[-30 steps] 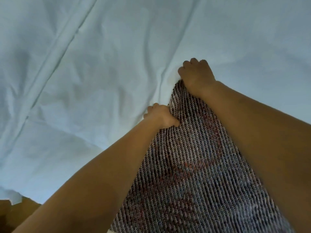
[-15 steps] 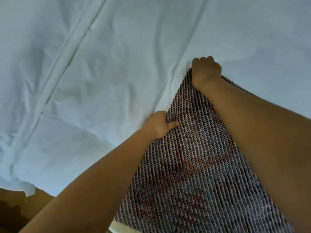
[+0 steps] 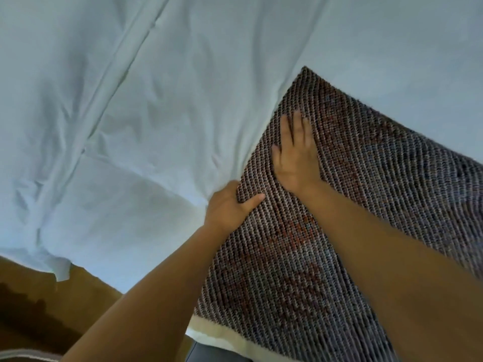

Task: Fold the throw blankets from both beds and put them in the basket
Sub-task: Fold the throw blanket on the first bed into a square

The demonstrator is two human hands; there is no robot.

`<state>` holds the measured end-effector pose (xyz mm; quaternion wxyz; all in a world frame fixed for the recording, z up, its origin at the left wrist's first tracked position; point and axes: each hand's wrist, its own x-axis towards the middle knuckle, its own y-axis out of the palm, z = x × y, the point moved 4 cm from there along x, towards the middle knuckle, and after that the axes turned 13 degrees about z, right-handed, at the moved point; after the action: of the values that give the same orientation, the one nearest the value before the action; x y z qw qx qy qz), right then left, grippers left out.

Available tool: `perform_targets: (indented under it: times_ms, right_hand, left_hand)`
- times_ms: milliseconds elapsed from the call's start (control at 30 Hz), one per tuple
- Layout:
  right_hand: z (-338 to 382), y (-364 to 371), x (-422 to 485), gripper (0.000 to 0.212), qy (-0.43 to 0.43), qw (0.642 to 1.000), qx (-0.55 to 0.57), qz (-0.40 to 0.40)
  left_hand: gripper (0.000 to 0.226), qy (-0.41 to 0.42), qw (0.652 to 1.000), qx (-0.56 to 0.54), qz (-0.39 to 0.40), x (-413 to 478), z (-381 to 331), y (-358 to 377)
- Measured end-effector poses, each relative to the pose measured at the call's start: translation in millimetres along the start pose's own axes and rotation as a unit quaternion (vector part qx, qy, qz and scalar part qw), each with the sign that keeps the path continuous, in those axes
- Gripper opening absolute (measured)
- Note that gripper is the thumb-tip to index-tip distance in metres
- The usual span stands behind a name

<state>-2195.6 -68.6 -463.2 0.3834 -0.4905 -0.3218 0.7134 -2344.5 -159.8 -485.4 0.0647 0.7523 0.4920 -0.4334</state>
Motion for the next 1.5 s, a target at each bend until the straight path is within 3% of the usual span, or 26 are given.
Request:
perform_targets:
  times_ms: [200, 400, 567, 667, 800, 900, 1000, 1133, 1200, 1333, 1500]
  right_hand:
    - [26, 44, -42, 0.058, -0.055, 0.995, -0.058, 0.053]
    - [44, 71, -79, 0.061, -0.075, 0.991, -0.099, 0.058]
    - [35, 85, -116, 0.063, -0.054, 0.991, -0.101, 0.067]
    - [42, 99, -143, 0.062, -0.067, 0.99, -0.097, 0.08]
    - [56, 121, -179, 0.061, -0.087, 0.988, -0.084, 0.094]
    - [62, 139, -205, 0.061, -0.113, 0.983, -0.1, 0.108]
    - [48, 146, -230, 0.061, -0.122, 0.98, -0.116, 0.109]
    - [-2, 142, -265, 0.061, -0.068, 0.984, -0.116, 0.115]
    - [-34, 138, -286, 0.06, -0.021, 0.987, -0.106, 0.117]
    - [-109, 131, -334, 0.06, 0.073, 0.989, -0.064, 0.109]
    - [-210, 129, -401, 0.06, 0.175, 0.979, 0.004, 0.106]
  left_hand:
    - [0.036, -0.004, 0.999, -0.018, -0.031, -25, 24, 12]
    - [0.045, -0.066, 0.99, 0.027, -0.125, -54, 58, -12]
    - [0.061, -0.054, 0.995, -0.068, -0.051, -93, 69, 18]
    - [0.053, -0.051, 0.992, -0.112, -0.039, -123, 94, 31]
    - [0.034, -0.079, 0.994, -0.005, -0.078, -154, 127, 43]
    - [0.051, -0.139, 0.978, -0.015, -0.154, -176, 151, 34]
    - [0.038, -0.173, 0.963, 0.086, -0.19, -186, 150, 33]
    - [0.043, -0.075, 0.949, 0.135, -0.276, -190, 101, 62]
    - [0.041, -0.016, 0.954, 0.156, -0.257, -186, 70, 92]
    - [0.042, 0.056, 0.972, 0.203, -0.108, -171, 13, 177]
    - [0.048, 0.11, 0.943, 0.314, 0.017, -159, -51, 280]
